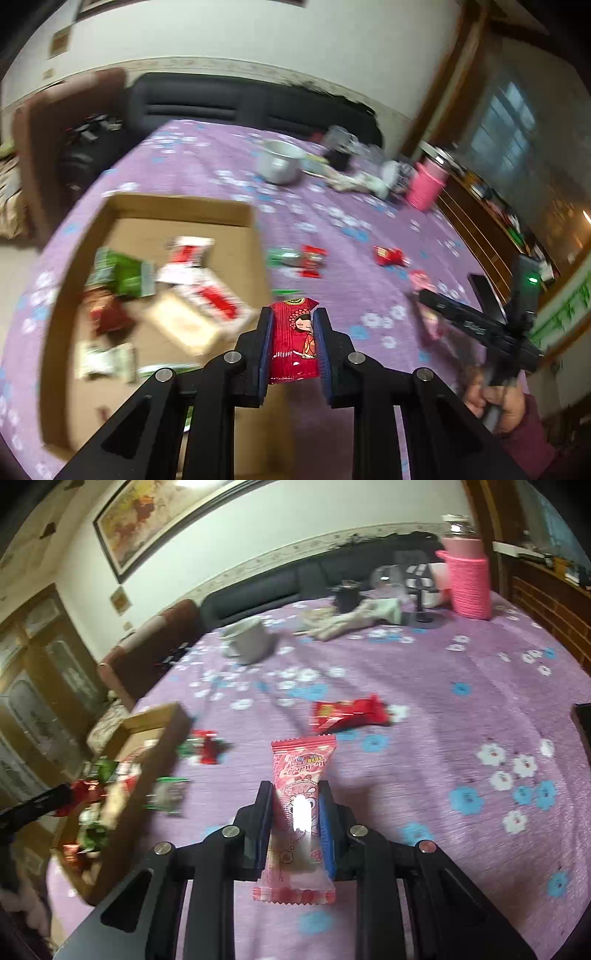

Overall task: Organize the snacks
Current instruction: 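Carry both packets into the cardboard tray and open both tools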

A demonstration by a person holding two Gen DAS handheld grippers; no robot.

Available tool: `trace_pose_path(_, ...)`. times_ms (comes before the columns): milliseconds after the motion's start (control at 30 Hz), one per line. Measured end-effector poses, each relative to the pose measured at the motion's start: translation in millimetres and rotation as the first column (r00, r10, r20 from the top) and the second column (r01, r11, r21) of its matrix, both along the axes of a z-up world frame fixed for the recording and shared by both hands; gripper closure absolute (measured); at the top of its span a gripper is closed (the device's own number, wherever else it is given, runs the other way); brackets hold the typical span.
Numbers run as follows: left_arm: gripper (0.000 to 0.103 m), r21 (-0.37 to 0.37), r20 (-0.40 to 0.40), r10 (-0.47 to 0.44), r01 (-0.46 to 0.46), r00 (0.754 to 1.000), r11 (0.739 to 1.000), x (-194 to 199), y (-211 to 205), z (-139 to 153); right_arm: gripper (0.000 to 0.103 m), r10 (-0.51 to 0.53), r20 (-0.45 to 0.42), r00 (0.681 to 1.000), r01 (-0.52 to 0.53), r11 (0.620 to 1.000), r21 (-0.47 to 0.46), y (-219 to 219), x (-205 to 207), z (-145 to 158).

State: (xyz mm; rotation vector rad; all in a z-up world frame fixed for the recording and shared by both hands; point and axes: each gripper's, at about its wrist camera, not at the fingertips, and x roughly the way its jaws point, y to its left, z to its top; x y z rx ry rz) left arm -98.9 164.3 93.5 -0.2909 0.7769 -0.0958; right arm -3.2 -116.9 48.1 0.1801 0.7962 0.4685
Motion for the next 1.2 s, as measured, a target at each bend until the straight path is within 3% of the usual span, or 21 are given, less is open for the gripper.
trace_pose_path(300, 0.081, -0.034, -0.035, 0.178, -0.179, 0.983, 0.983, -34.5, 82.6, -26.9, 0.081, 0.209, -0.004, 0.978, -0.209, 0.978, -0.015, 91.1, -27.9, 32.7)
trace_pose_path(600, 0.081, -0.095, -0.092, 0.24, -0.249, 0.966, 0.964, -41.5, 123.5, -52.0, 0.081, 0.381, -0.075, 0.921, -0.386, 0.921, -0.058, 186.9, -50.3, 19.0)
trace_pose_path(700, 0.064, -0.12, -0.088, 0.233, -0.243, 0.968, 0.963, -44.9, 129.2, -51.5, 0.08, 0.41, -0.092, 0.907, -0.418, 0.905, -0.077, 208.8, -56.7, 12.6)
trace_pose_path(767, 0.045, -0.129, -0.07, 0.24, -0.247, 0.968, 0.96, -47.9, 130.9, -47.0, 0.08, 0.426, -0.102, 0.899, -0.435, 0.895, -0.096, 221.8, -60.0, 8.8)
trace_pose_path(833, 0.042, -0.135, -0.041, 0.247, -0.25, 0.968, 0.959, -53.0, 133.0, -41.2, 0.078, 0.435, -0.105, 0.894, -0.446, 0.888, -0.116, 230.8, -61.0, 4.8)
trace_pose_path(900, 0.037, -0.145, -0.012, 0.26, -0.259, 0.966, 0.955, -57.5, 135.4, -35.4, 0.065, 0.435, -0.1, 0.895, -0.446, 0.885, -0.136, 237.2, -63.3, 2.5)
trace_pose_path(967, 0.024, -0.157, 0.024, 0.275, -0.268, 0.961, 0.951, -63.0, 137.0, -29.3, 0.053, 0.432, -0.095, 0.897, -0.441, 0.887, -0.135, 237.3, -65.9, 3.0)
trace_pose_path(1067, 0.013, -0.162, 0.076, 0.307, -0.292, 0.949, 0.943, -70.9, 137.6, -19.1, 0.052, 0.422, -0.084, 0.903, -0.43, 0.895, -0.119, 229.6, -66.3, 8.3)
trace_pose_path(1200, 0.013, -0.219, 0.088, 0.314, -0.289, 0.945, 0.932, -74.4, 139.5, -13.2, 0.048, 0.368, -0.055, 0.928, -0.372, 0.925, -0.083, 205.0, -61.3, 21.8)
